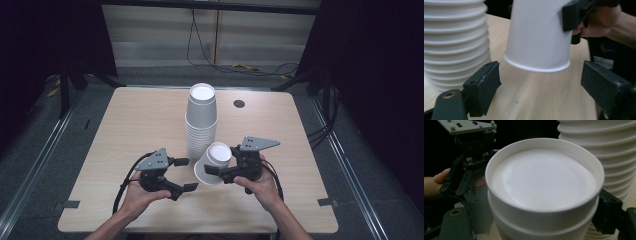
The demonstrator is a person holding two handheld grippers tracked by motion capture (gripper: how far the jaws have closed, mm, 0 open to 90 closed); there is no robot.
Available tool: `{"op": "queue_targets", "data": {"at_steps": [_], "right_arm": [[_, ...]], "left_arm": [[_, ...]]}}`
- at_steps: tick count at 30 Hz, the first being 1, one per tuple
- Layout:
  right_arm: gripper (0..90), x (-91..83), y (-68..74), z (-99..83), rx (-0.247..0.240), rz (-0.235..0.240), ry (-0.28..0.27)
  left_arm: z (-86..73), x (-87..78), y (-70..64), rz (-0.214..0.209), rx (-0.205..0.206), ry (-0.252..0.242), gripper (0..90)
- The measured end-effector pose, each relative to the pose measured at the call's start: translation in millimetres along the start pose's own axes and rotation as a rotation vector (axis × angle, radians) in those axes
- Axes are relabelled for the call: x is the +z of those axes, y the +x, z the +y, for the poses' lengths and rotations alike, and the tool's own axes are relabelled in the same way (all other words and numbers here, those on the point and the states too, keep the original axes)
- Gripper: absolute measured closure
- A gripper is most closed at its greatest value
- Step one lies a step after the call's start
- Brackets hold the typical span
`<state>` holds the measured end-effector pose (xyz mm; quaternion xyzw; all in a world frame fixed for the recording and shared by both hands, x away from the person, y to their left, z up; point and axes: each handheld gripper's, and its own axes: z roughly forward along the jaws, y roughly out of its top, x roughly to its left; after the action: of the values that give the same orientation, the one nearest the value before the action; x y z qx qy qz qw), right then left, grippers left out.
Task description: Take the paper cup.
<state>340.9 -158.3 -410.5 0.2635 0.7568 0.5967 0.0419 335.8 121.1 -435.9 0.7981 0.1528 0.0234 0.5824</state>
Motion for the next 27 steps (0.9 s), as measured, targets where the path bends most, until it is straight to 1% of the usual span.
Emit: {"op": "queue_targets", "data": {"at_steps": [1,2,4,6,7,11,12,14,18,20,22,23,27], "right_arm": [[20.1,1.5,0.2,-1.2,0.002,0.007,0.004],[20.1,3.0,0.6,-2.5,0.008,0.015,0.008],[20.2,5.9,1.5,-4.3,0.009,0.029,0.018],[20.2,6.9,2.1,-4.8,0.015,0.038,0.015],[20.2,8.9,3.6,-5.3,0.017,0.055,0.015],[20.5,12.0,6.6,-6.3,0.021,0.077,0.023],[20.5,12.9,7.7,-6.7,0.013,0.075,0.025],[20.6,15.1,9.2,-7.6,0.016,0.085,0.025],[20.7,20.1,10.8,-10.7,0.019,0.089,0.033],[20.7,22.6,11.8,-12.3,0.019,0.093,0.038],[20.7,25.3,13.8,-14.5,0.009,0.101,0.046],[20.7,26.5,14.8,-15.7,0.009,0.106,0.05],[20.8,31.5,18.2,-18.7,0.016,0.121,0.053]], "left_arm": [[-0.4,1.1,-0.5,0.0,0.001,0.004,15.6],[-0.7,1.9,-0.5,-0.01,0.004,0.007,15.6],[-1.2,2.8,-1.5,-0.007,0.012,0.011,15.7],[-1.5,3.3,-1.7,-0.014,0.014,0.011,15.7],[-2.1,3.7,-2.3,-0.009,0.014,0.01,15.7],[-3.7,5.0,-1.5,-0.03,-0.006,-0.004,15.7],[-3.9,5.2,-1.1,-0.032,-0.009,-0.003,15.7],[-5.0,6.6,-1.4,-0.035,-0.012,-0.005,15.7],[-8.4,11.0,-2.9,-0.045,-0.012,0.015,15.6],[-11.7,14.6,-4.3,-0.044,-0.017,0.029,14.3],[-13.7,18.3,-4.9,-0.054,-0.022,0.048,11.7],[-14.0,19.2,-5.2,-0.056,-0.013,0.055,11.1],[-15.4,20.8,-7.0,-0.063,-0.014,0.05,10.2]]}}
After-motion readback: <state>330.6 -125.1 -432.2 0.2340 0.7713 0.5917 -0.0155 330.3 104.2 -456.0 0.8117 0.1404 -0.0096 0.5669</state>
